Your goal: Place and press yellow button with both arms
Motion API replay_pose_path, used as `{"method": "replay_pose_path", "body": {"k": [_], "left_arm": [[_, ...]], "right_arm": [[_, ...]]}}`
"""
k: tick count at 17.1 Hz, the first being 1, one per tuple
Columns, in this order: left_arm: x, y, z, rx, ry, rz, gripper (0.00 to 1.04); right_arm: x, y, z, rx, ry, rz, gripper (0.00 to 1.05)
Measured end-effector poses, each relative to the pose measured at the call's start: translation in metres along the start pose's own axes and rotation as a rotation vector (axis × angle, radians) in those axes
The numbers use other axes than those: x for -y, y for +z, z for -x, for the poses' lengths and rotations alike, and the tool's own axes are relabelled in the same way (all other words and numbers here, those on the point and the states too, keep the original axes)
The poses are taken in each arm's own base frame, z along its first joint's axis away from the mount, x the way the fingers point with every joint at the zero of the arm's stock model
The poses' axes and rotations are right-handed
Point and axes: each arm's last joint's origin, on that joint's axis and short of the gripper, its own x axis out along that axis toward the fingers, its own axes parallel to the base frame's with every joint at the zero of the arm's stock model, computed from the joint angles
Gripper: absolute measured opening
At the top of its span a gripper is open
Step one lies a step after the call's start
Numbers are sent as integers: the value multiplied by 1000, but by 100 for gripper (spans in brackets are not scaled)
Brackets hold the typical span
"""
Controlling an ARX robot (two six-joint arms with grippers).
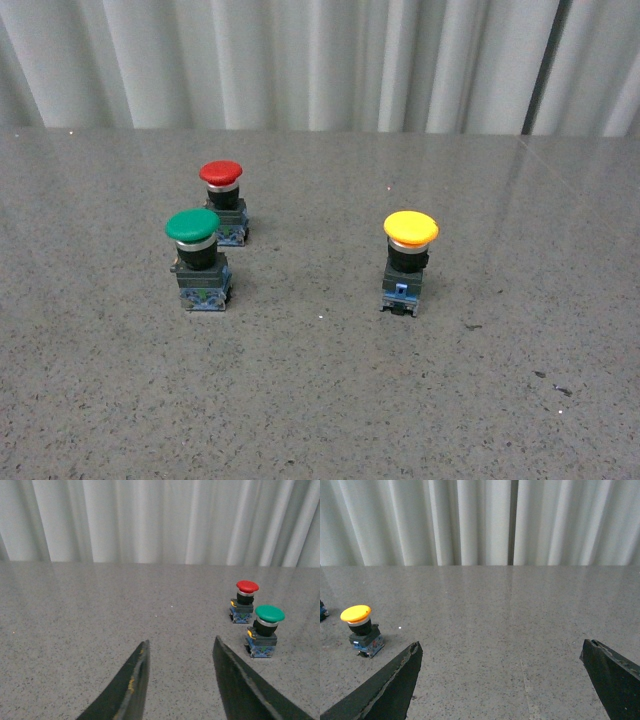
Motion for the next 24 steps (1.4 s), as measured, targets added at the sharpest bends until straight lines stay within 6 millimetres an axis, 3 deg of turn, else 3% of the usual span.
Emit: {"method": "replay_pose_path", "body": {"k": [4,5,6,9,14,18,21,24], "left_arm": [[0,0,0,0,0,0,83],[0,0,0,0,0,0,94],[0,0,0,0,0,0,99],[0,0,0,0,0,0,98],[0,0,0,0,0,0,98],[0,0,0,0,0,0,98],[0,0,0,0,0,0,98],[0,0,0,0,0,0,98]], "right_arm": [[0,-1,0,-31,13,-30,98],[-1,-1,-2,-119,57,-124,98],[-2,13,-5,-106,71,-254,98],[-16,71,-27,81,181,-330,98],[-69,97,-121,32,312,-277,98],[-116,74,-178,-126,327,-192,98],[-143,67,-196,-162,338,-163,98],[-157,48,-201,-241,307,-110,98]]}}
